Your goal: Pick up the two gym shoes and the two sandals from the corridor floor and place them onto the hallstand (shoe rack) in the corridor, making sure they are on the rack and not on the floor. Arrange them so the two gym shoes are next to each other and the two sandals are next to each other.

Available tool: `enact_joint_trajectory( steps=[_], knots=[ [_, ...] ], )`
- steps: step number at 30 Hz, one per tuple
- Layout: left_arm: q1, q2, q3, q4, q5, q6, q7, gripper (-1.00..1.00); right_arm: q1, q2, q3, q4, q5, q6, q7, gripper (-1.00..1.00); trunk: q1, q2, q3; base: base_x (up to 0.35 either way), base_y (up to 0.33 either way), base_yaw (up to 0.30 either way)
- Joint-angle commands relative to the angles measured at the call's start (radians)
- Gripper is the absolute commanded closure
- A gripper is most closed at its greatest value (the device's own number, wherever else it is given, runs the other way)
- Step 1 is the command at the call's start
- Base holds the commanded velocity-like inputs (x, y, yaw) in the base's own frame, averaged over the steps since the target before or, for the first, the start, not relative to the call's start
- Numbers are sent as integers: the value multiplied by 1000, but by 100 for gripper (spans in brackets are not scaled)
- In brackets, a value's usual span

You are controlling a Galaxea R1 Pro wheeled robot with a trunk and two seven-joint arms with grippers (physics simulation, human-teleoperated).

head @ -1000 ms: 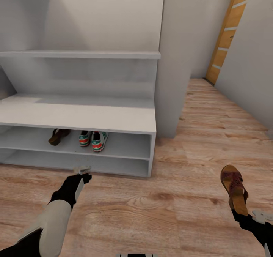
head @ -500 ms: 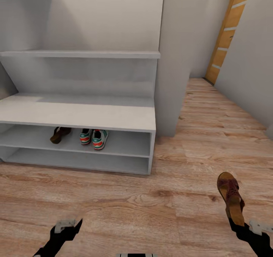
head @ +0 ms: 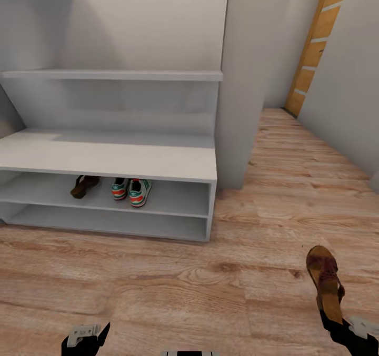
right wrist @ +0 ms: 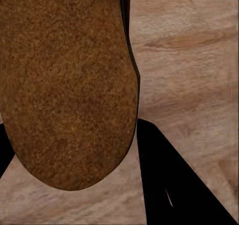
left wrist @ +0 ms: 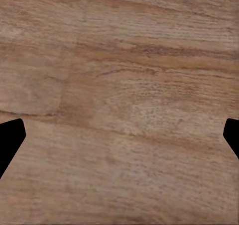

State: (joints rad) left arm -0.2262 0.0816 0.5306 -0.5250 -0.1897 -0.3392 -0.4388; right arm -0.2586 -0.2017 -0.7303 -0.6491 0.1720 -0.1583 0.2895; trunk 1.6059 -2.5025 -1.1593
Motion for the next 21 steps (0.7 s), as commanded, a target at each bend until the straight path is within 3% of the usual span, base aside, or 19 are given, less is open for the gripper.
enact_joint_trajectory(
  steps=[1,2,3,5,21],
  knots=[
    [-1,0,8,1,-11,-6,-6,-100,-1,2,-21,8,7,-12,8,100,0,0,-1,-136,132,0],
    [-1,0,9,2,-11,-6,-6,-100,-1,4,-42,21,9,-28,8,100,0,0,-1,-170,167,0],
    [-1,2,11,1,-10,-6,-6,-100,-1,4,-68,81,9,-98,9,100,0,0,-1,-217,215,0],
    [0,3,12,2,-10,-5,-6,-100,-1,4,-74,112,9,-153,10,100,0,0,-1,-222,220,0],
    [0,3,12,2,-10,-5,-3,-100,-1,7,-78,150,9,-188,10,100,0,0,-1,-229,227,0]
  ],
)
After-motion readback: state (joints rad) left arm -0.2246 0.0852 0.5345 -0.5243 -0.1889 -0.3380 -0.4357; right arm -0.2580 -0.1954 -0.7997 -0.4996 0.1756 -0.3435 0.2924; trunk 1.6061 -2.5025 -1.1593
